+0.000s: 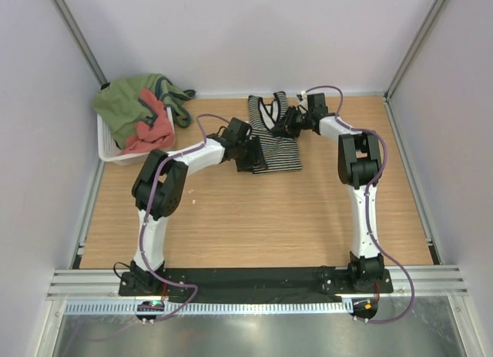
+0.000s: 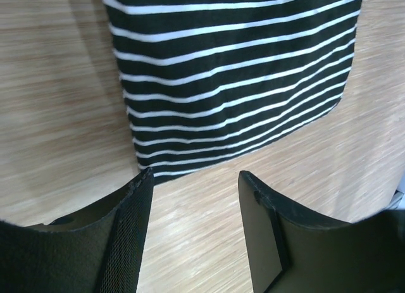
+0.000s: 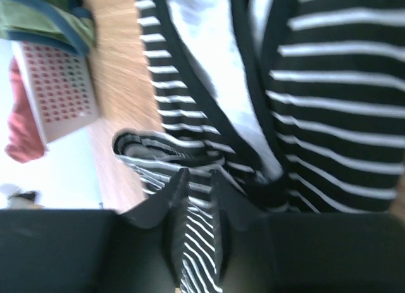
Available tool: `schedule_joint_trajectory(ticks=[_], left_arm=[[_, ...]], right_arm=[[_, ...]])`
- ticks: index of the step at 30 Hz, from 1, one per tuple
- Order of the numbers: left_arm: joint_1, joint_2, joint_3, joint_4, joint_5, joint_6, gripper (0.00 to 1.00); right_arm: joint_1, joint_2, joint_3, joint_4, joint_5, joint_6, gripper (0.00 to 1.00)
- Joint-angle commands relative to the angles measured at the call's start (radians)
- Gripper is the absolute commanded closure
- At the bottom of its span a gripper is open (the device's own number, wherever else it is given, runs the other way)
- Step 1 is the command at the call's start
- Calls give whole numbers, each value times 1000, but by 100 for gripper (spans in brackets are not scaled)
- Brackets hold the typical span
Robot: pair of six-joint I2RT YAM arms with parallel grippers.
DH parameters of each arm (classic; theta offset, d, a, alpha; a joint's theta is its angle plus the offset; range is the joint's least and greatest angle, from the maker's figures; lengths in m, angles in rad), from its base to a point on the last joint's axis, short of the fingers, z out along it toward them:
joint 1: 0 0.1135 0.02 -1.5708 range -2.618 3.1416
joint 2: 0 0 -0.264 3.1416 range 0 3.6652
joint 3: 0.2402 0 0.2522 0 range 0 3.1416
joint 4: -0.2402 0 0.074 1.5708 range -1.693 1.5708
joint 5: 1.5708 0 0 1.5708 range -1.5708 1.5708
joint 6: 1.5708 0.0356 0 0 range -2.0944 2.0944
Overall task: Fold and stack the tank tops
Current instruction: Fold the tank top
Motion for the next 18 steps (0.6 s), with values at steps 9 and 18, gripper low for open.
schedule_joint_trajectory(ticks=[9,18], left_arm=[[-2,-217,-97,-36,-54,29,43],[-16,-215,-131,-36,-60,10,49]], right_arm=[[-2,-480,-281,-82,146,-166,43],[-2,-683,-617,-160,443,-207,69]])
